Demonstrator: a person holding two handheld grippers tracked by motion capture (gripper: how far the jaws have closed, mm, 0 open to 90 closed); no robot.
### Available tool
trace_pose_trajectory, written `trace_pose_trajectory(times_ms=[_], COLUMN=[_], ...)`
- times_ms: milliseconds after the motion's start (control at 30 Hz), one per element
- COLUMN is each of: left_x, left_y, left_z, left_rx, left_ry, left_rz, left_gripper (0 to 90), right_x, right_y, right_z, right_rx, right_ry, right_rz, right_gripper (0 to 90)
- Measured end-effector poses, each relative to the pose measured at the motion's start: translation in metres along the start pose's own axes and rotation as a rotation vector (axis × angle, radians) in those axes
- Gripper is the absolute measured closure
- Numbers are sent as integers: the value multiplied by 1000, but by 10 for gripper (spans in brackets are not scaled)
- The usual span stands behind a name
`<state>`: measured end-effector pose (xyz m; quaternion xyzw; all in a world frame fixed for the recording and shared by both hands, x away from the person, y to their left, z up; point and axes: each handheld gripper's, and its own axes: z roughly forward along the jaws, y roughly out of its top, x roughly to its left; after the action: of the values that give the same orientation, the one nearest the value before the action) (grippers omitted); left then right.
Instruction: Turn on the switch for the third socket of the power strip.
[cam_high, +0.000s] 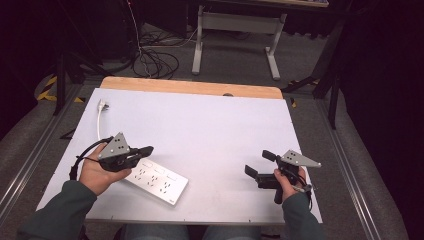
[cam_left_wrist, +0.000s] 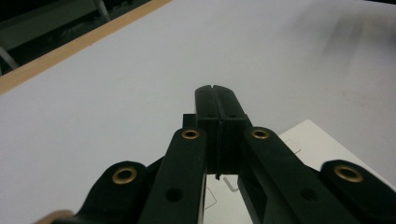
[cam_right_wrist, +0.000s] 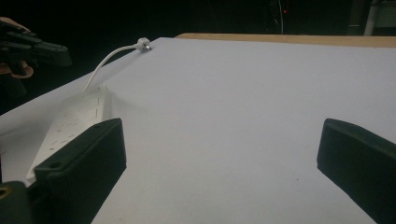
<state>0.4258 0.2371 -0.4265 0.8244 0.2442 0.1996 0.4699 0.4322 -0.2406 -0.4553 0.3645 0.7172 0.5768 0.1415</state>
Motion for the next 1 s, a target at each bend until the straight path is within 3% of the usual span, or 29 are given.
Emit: trace_pose_trajectory(times_ms=[600,1000], left_x=[-12,-20], left_y=[1,3], left_z=[10,19], left_rx=[57,127], left_ry=[-58,-92], left_rz=[24,75], left_gripper=[899,899], right_x=[1,1], right_y=[1,1], right_z=[4,6], right_rx=[9,14], right_ry=[8,8], right_rz=[-7,-6], right_gripper=[19,19])
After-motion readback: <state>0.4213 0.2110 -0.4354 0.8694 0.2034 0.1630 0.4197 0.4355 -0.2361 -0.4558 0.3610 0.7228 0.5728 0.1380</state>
